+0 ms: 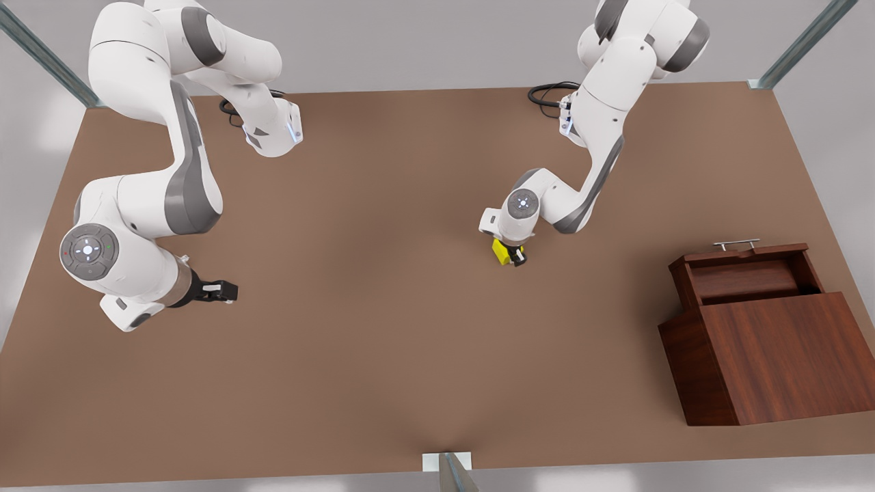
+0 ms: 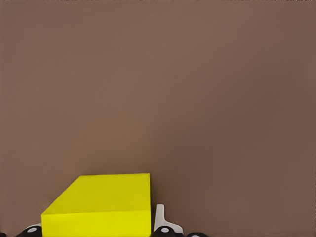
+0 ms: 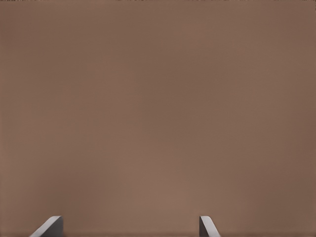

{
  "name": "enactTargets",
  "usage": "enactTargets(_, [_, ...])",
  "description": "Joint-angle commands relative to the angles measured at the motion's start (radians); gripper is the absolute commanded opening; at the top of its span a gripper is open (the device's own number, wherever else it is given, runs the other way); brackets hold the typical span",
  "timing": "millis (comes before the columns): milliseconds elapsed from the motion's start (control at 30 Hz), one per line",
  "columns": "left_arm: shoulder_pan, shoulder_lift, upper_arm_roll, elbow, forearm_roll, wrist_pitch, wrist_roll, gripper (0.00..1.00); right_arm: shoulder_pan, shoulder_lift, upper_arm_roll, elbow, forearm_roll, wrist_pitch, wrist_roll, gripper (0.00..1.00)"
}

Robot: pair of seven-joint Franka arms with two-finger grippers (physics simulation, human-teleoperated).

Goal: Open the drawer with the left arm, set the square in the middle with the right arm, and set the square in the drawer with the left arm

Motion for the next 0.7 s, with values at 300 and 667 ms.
enactTargets(300, [0.006, -0.017, 0.000, 0.005, -0.016, -0.020, 0.001, 0.71, -0.006, 0.000, 0.002, -0.002, 0.000, -0.002, -0.003, 1.00])
enactTargets(667, [0.137, -0.230, 0.029, 0.112, -0.057, -0.259, -0.318, 0.72, -0.006, 0.001, 0.000, -0.005, 0.000, 0.000, -0.003, 1.00])
